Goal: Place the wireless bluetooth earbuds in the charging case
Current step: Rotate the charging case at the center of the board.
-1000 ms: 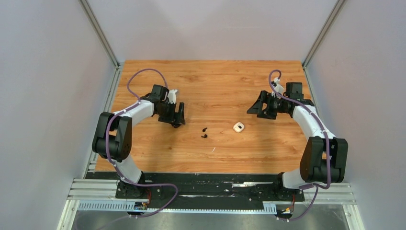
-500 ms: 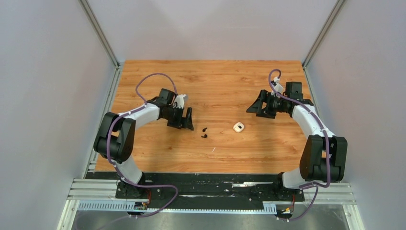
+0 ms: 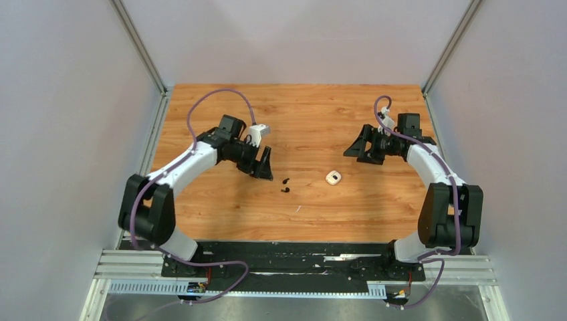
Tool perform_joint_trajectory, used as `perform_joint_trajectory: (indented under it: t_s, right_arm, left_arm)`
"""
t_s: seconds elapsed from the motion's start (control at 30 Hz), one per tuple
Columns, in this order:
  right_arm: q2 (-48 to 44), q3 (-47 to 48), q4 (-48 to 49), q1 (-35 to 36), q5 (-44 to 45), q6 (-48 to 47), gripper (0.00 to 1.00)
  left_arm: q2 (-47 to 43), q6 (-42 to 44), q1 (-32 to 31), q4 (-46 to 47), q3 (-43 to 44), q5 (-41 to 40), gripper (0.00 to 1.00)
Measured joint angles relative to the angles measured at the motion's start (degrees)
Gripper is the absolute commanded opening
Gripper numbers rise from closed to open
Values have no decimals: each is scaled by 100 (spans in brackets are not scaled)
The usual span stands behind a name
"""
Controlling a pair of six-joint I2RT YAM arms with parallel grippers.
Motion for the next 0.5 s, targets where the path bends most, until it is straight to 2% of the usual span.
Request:
perform_joint_trajectory:
  t_s: [0.07,0.13,0.17,0.27,0.37,0.43,0.5]
  right_arm:
    - [24,28,7,0,-9,0,74]
    - [37,59,22,0,-35,0,74]
    - [39,74,31,2,-52,0,73]
    - [61,105,68,2,-94,4,71]
    - [74,118,94,7,-144,-4,69]
    - [74,133,98,61,-205,-101,68]
    - [70,175,103,157,-225,-295,68]
  left_arm:
    - [-446,372,22,-66,81,87,87]
    - [-1110,1283,39,-57,271,129,87]
    - [-1211,1462,46,-55,313,131,86]
    - [-1657,3373,199,-116,479,313,83]
    - [-1572,5298,372,-616,455,387,80]
    - [-1235,6282,431,-1005,424,378,80]
    - [-863,6815,446,-1270,415,376,80]
